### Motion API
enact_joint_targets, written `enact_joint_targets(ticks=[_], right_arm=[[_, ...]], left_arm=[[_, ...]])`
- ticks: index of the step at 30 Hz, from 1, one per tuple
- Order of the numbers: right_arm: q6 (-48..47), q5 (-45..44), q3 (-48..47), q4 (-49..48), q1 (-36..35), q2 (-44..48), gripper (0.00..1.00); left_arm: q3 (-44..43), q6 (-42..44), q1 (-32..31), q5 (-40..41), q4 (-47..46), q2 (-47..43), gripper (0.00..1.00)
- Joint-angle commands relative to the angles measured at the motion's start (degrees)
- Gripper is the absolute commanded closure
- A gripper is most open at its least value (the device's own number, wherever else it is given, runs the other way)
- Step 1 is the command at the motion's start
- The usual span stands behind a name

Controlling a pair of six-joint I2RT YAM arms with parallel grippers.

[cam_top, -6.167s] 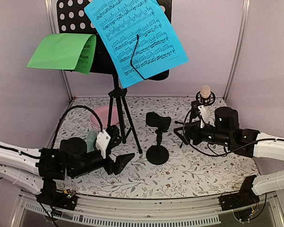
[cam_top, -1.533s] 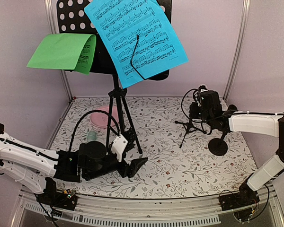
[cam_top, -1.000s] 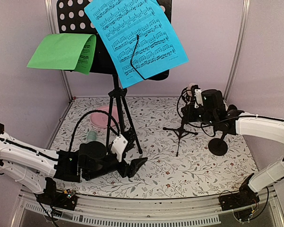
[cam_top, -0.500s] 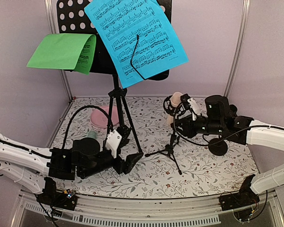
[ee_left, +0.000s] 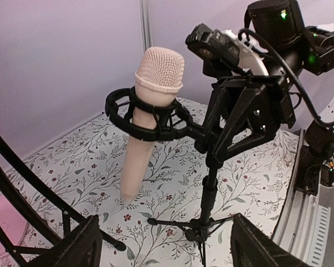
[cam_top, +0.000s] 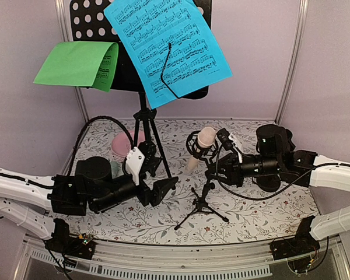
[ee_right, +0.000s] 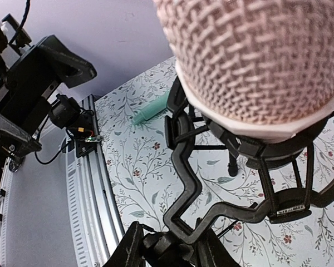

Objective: Pack up the instrument practice props

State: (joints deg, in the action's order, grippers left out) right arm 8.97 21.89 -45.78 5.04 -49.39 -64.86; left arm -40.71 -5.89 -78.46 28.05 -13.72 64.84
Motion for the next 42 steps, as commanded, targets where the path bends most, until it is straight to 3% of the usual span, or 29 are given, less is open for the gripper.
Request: enact_joint_targets(ticks=[1,10,16,22,38,42], right_arm=[[-2.68,8.64,-0.57,-4.55,-2.50,1.09,0.72],[-4.80,10.65,-0.15,-4.75,-3.20,1.39,0.72],[-5.21,9.66,-0.42,-4.55,-3.45,-0.20,0.72],[-5.78,8.20,-0.20,-4.68,-3.53,-0.73,0.71],[-3.13,4.33,4.25,-7.13,-3.74,0.43,0.28],[-2.72,5.26,4.90,-7.89,-3.96,-1.17,0.25]], left_arm=[[-3.82,4.92,0.01,-4.93,1.04,-1.87,0.18],[-9.17,14.35,-0.03,-6.76,1.71,-0.50,0.13],[-18.91,18.18,-0.04,-3.16,12.54,6.56,0.08],[-23.53,19.29,0.63,-4.23,14.19,10.99,0.01],[-23.74,16.34,6.03,-4.02,10.26,15.80,0.05],[-22.40,13.87,6.64,-3.99,9.60,15.67,0.10]])
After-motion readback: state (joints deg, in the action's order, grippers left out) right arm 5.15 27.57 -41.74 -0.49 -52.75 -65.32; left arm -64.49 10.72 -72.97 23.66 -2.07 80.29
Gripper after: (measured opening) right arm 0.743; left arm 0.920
